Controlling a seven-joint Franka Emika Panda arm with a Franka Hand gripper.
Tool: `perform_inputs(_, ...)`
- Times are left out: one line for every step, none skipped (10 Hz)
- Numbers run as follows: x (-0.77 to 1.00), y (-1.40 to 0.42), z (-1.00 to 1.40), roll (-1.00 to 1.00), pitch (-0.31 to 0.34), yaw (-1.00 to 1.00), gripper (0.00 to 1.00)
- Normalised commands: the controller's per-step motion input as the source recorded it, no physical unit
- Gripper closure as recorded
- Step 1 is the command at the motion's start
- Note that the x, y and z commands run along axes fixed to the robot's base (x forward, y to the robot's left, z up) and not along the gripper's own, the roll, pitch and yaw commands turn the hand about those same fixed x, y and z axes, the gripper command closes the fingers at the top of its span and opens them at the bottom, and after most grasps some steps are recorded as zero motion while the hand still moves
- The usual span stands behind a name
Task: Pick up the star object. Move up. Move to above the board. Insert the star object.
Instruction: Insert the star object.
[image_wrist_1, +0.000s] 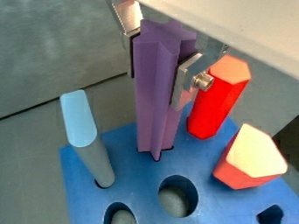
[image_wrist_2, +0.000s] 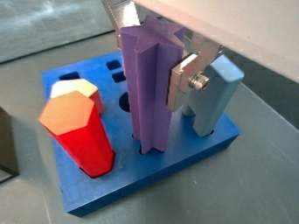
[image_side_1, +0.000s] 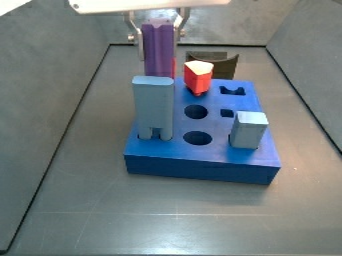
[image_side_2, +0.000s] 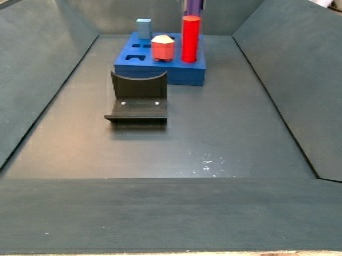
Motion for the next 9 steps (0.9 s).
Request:
perform_inputs(0.06,0.00,-0.36,0.01,0.040,-0.27,1.00)
perform_inputs(0.06,0.00,-0.39,0.01,0.023,-0.24,1.00)
perform_inputs(0.06,0.00,-0.57,0.04,0.000,-0.19,1.00)
perform_inputs(0.07,0.00,-0.56,0.02,0.000,-0.14,1.00)
perform_inputs(0.10,0.00,-0.50,0.01,0.000,-0.07,1.00)
perform_inputs(0.11,0.00,-0.39,0.00,0.000,0.00,1.00)
perform_inputs(0.00,-0.03,-0.23,0.00,-0.066,0.00,1.00)
perform_inputs(0.00,0.00,-0.01,0.00,-0.039,0.00,1.00)
perform_inputs(0.00,0.00,0.00,0.00,0.000,0.00,1.00)
